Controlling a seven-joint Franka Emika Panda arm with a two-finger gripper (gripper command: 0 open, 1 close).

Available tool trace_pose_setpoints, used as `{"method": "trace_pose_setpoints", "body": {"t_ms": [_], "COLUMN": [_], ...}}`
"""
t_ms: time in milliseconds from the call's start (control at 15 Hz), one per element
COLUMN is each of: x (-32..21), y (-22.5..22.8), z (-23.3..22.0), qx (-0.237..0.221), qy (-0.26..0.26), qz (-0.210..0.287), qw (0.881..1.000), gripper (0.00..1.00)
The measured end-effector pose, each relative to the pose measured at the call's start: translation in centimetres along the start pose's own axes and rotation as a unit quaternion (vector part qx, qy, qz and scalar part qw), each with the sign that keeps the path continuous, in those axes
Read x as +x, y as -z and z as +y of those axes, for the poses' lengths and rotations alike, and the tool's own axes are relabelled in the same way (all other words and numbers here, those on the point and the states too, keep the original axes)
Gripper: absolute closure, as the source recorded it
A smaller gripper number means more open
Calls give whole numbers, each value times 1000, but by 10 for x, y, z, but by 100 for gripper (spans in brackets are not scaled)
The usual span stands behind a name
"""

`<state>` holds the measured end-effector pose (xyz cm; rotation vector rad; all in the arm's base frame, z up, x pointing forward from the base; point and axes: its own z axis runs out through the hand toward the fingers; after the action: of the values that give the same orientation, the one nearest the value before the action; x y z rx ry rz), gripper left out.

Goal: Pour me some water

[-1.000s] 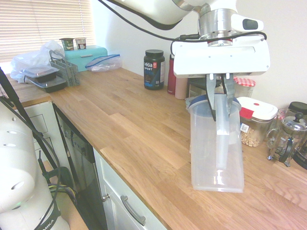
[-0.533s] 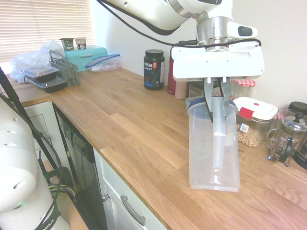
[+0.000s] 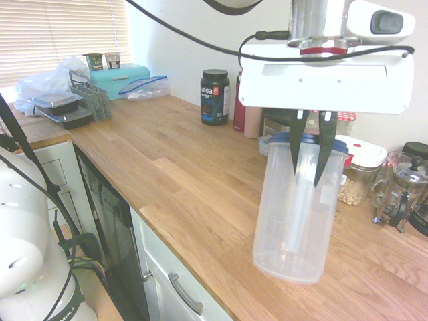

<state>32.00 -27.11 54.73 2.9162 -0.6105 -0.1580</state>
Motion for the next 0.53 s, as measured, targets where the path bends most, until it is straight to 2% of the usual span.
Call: {"method": "trace_pose_setpoints", "body": {"t_ms": [267,533], "x": [-43,-99], "y": [-36,-25], "z": [-32,-73], "qx": [64,104], "qy": [-84,-143], "qz": [6,54], "qw": [994,983], "gripper": [100,100]}}
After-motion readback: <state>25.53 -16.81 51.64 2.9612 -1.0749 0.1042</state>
